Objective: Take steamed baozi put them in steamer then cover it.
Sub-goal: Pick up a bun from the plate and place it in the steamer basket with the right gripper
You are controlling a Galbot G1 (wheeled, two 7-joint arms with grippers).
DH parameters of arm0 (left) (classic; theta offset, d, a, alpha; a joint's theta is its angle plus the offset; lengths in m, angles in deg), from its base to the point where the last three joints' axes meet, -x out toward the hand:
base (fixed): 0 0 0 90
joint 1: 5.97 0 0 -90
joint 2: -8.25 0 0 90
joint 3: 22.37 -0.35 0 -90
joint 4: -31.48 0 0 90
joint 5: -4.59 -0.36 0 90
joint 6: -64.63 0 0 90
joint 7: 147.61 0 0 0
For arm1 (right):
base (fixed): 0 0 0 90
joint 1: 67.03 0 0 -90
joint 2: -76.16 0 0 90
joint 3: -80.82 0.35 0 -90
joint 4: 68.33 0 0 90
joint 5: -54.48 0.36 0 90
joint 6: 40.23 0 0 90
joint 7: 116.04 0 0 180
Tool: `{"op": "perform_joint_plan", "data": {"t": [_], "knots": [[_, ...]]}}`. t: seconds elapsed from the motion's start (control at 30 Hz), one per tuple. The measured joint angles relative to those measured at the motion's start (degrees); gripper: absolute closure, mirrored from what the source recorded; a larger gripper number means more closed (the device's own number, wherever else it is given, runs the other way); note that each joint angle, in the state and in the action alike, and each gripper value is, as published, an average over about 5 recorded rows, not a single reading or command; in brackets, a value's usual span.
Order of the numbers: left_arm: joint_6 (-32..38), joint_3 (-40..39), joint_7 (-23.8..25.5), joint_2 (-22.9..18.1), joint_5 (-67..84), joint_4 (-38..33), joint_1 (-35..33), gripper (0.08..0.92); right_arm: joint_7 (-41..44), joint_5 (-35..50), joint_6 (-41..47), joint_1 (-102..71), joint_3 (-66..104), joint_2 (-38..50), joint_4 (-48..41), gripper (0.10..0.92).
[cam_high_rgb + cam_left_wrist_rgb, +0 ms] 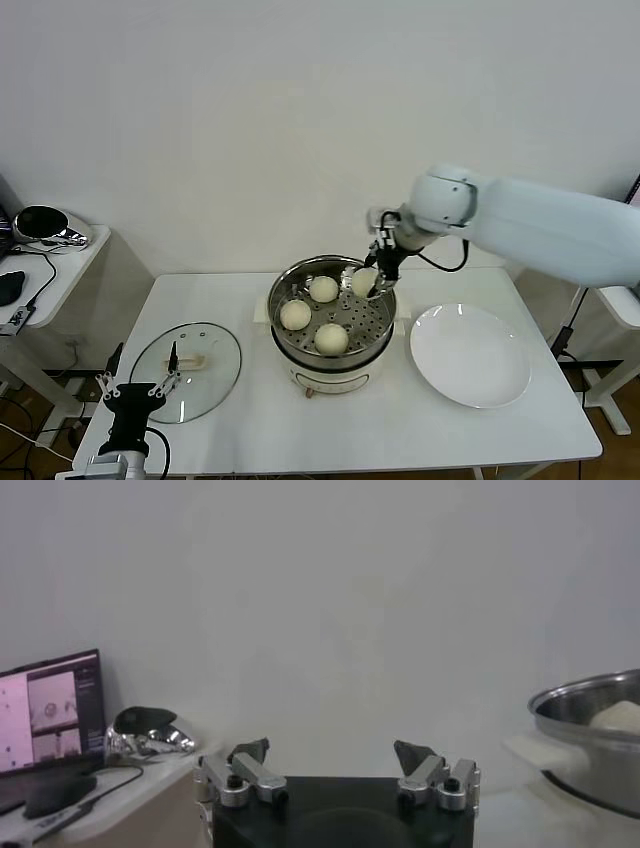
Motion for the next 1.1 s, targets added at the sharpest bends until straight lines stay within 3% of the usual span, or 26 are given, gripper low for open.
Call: {"op": "perform_joint_plan", "data": {"t": [0.63, 0.9, 1.1], "knots": [[-0.02, -0.56, 0.01, -0.26, -0.08, 0.87, 0.52, 0.177, -1.28, -3.31, 2.13, -7.26, 0.36, -5.19, -6.32, 0.417], [-0.05, -0.65, 0.01, -0.25, -0.17, 0.59, 0.46, 0.177, -1.04, -3.68, 2.53, -7.74, 1.83, -4.57, -6.09, 0.235], [-0.18, -0.63, -0.04, 0.0, 0.08, 0.68, 0.9, 0.177, -1.56, -2.33, 2.14, -6.71, 4.55, -1.49, -3.1, 0.203]]}}
